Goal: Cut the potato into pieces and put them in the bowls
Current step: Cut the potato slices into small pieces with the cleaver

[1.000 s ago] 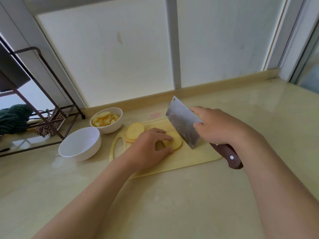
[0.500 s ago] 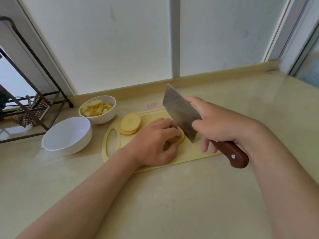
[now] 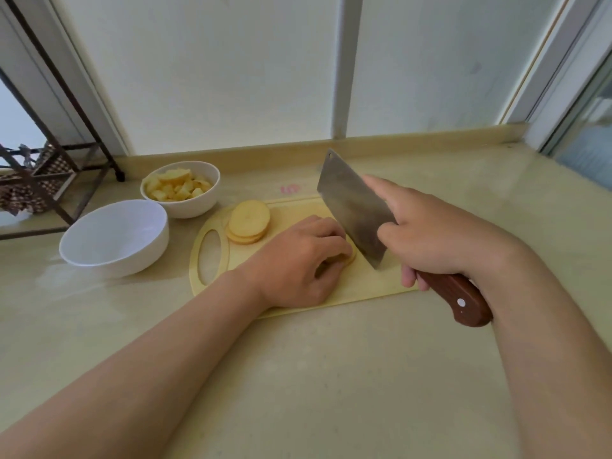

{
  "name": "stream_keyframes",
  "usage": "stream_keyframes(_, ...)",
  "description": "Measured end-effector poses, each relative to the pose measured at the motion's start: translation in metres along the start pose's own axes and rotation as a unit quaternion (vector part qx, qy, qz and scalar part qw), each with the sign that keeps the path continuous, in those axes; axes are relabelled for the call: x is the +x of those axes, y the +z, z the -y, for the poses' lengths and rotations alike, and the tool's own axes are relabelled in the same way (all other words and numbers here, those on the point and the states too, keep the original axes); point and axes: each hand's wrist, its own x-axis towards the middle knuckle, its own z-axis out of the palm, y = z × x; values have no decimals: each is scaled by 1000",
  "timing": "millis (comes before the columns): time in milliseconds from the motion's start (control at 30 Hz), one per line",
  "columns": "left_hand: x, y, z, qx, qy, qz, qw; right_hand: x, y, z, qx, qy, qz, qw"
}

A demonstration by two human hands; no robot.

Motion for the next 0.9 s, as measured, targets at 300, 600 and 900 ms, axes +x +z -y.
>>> stream_keyframes(300,0,1,2,3,-3,-11,1000,-11,1,12,-30,7,-11,999)
stream_keyframes(600,0,1,1,-3,-2,-15,1000,-16,5,18,-47,12,-2,999)
stream_keyframes(900,0,-1,0,4,-2,-9,1000,-22,10,23,-92,22,19,995)
